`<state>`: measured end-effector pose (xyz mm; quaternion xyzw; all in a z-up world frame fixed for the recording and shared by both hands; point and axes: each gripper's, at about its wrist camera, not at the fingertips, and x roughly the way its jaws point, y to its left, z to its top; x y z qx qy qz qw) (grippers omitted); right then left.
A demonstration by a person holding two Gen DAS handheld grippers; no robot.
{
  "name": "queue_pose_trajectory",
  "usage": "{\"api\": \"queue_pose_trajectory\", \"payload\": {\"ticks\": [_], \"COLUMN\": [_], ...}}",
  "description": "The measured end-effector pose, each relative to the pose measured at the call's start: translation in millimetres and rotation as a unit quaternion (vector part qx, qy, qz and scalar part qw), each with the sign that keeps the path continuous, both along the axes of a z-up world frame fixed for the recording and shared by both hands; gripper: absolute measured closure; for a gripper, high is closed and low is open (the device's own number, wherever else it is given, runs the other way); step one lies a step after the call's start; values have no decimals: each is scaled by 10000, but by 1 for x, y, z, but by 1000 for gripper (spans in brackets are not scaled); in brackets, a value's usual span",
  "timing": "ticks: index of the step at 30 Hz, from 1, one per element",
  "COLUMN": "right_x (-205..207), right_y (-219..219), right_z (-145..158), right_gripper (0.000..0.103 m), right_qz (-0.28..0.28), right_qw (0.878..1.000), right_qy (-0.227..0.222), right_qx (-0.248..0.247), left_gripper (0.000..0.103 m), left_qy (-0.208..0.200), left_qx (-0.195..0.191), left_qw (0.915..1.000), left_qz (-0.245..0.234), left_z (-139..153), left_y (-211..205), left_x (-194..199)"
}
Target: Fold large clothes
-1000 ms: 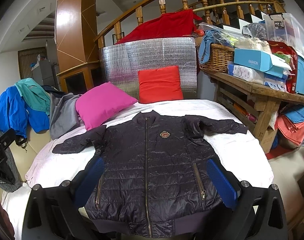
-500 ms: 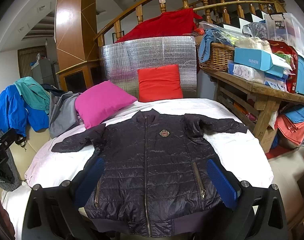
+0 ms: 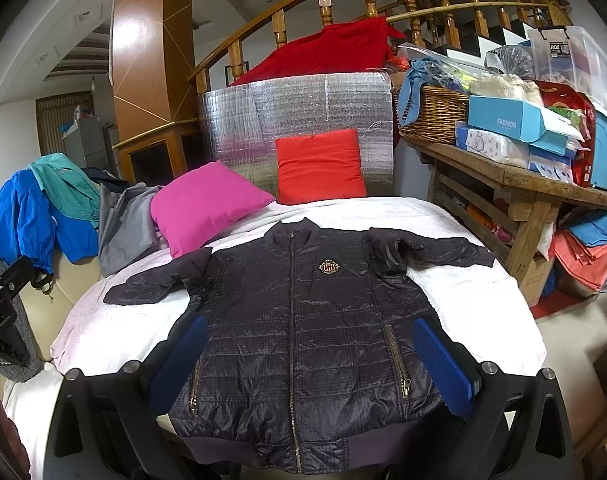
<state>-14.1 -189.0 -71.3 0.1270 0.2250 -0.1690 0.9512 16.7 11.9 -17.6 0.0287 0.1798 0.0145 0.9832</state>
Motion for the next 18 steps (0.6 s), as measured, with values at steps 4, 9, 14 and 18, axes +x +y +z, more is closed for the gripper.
{"api": "queue_pose_trajectory", "payload": {"ticks": [4,9,14,18], "right_x": [0,0,0,0], "right_y": [0,0,0,1], "right_z": [0,0,0,0], "right_gripper": [0,0,0,0], "right_qz": [-2,0,0,-2], "right_qw": [10000,10000,10000,10000], "right_qy": [-8,-3,1,7], "right_qx": [0,-1,1,-7], "left_gripper": [0,0,0,0], "left_qy": [-2,-1,1,5], "left_qx": [10,0,0,1], "left_qw": [10000,10000,10000,10000], "left_qz": [1,-5,-5,4], "left_z": [0,-1,-1,-1], "left_y": [0,1,1,1], "left_x": [0,0,0,0]}}
